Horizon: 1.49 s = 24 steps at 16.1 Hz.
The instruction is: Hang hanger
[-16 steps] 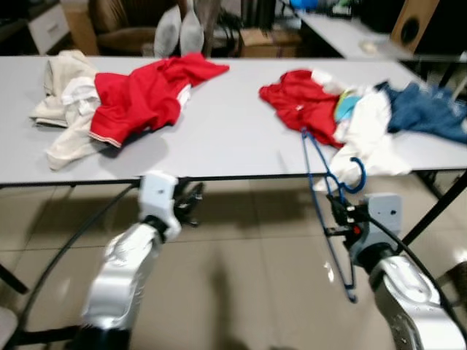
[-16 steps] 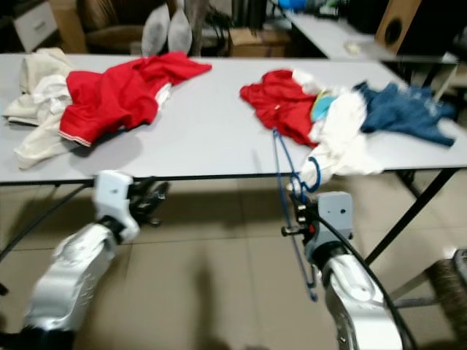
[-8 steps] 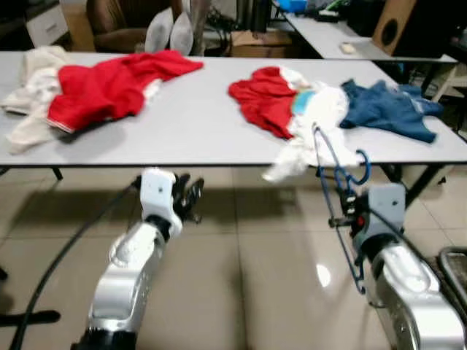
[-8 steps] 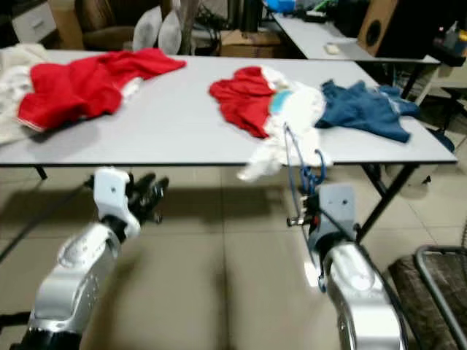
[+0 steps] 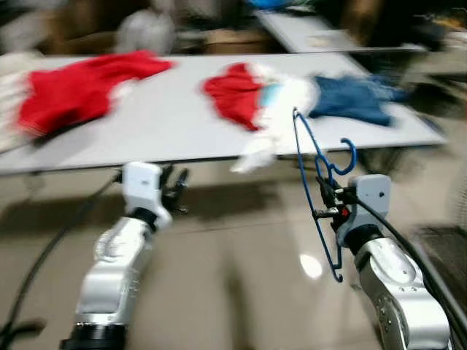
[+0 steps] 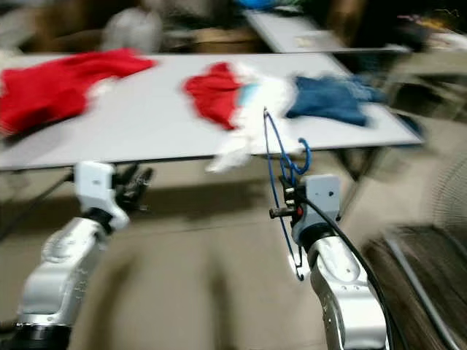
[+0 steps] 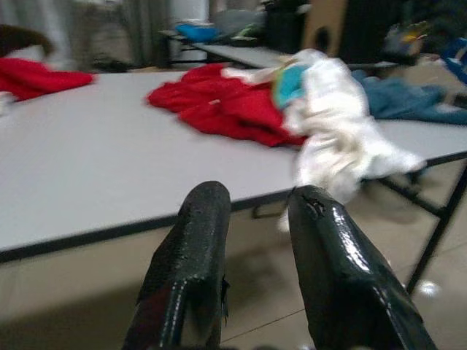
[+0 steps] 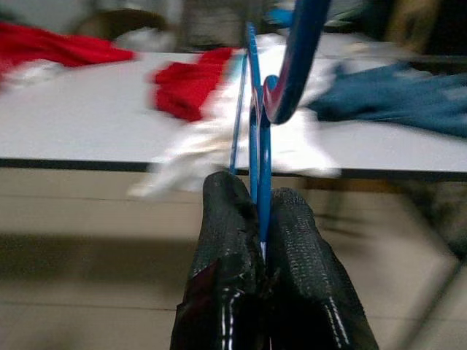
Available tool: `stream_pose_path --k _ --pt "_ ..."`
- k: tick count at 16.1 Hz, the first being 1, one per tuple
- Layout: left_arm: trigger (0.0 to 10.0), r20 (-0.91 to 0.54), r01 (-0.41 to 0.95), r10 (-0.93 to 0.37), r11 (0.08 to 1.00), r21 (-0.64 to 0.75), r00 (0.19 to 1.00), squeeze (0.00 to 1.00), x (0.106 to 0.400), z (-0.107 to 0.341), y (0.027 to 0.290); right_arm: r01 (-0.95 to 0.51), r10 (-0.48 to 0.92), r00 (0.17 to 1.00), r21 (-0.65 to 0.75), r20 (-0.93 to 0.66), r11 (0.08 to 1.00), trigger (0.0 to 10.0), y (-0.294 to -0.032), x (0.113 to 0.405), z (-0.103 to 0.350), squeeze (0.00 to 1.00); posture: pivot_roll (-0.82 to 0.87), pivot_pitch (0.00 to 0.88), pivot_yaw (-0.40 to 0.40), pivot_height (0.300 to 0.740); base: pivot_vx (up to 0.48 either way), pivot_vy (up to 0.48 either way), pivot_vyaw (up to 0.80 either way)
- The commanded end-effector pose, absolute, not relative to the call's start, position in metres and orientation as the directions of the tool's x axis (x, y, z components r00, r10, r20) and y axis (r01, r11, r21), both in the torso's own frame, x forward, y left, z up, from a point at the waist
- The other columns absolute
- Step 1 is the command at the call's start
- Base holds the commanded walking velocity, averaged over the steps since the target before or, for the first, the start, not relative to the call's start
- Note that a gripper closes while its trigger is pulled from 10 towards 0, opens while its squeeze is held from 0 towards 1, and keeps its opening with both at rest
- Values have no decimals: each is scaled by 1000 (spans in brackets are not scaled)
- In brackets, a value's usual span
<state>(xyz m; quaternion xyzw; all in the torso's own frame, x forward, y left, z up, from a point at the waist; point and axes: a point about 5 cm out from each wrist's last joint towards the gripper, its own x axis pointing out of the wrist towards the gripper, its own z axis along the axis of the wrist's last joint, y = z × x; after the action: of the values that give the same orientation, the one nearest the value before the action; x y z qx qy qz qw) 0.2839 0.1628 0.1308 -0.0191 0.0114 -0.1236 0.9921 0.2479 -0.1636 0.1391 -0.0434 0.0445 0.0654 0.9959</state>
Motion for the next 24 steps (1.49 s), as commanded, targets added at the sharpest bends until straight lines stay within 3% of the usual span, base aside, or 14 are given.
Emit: stream_pose_path --k 1,2,3,10,15,20,22,24 --pt "10000 -11 254 -256 963 -87 967 0 288 133 156 -97 90 994 -142 -56 985 10000 -173 249 143 0 -183 0 -7 740 311 0 -800" --pt "10000 -13 252 -254 962 -103 967 310 290 133 156 -115 109 993 -121 -56 986 10000 -173 248 144 0 -185 0 -4 740 330 0 -800" --pt "10000 -14 261 -263 960 -102 965 1000 291 133 155 -91 88 996 -107 -30 990 10000 -177 248 147 0 -179 0 -8 740 352 0 -800" --pt "10000 -11 261 -261 965 -37 965 1000 288 138 162 -133 133 991 -10 -28 991 10000 -163 260 143 0 -121 0 -25 740 371 0 -627" --pt "10000 0 282 -282 959 -25 959 1000 303 144 159 -162 163 986 20 -41 987 10000 -162 250 140 0 -165 0 60 740 376 0 0" --pt "10000 11 271 -271 962 -22 962 1000 305 144 161 -213 213 977 3 -25 977 10000 -156 250 141 0 -167 0 55 740 337 0 0" --pt "10000 30 252 -251 967 -45 968 886 305 146 161 -218 217 976 -29 -16 976 10000 -159 251 142 0 -155 0 36 740 0 0 0" --pt "10000 31 257 -256 965 -43 966 878 302 145 160 -227 227 974 -29 -11 973 10000 -159 253 143 0 -146 0 27 740 0 0 0"
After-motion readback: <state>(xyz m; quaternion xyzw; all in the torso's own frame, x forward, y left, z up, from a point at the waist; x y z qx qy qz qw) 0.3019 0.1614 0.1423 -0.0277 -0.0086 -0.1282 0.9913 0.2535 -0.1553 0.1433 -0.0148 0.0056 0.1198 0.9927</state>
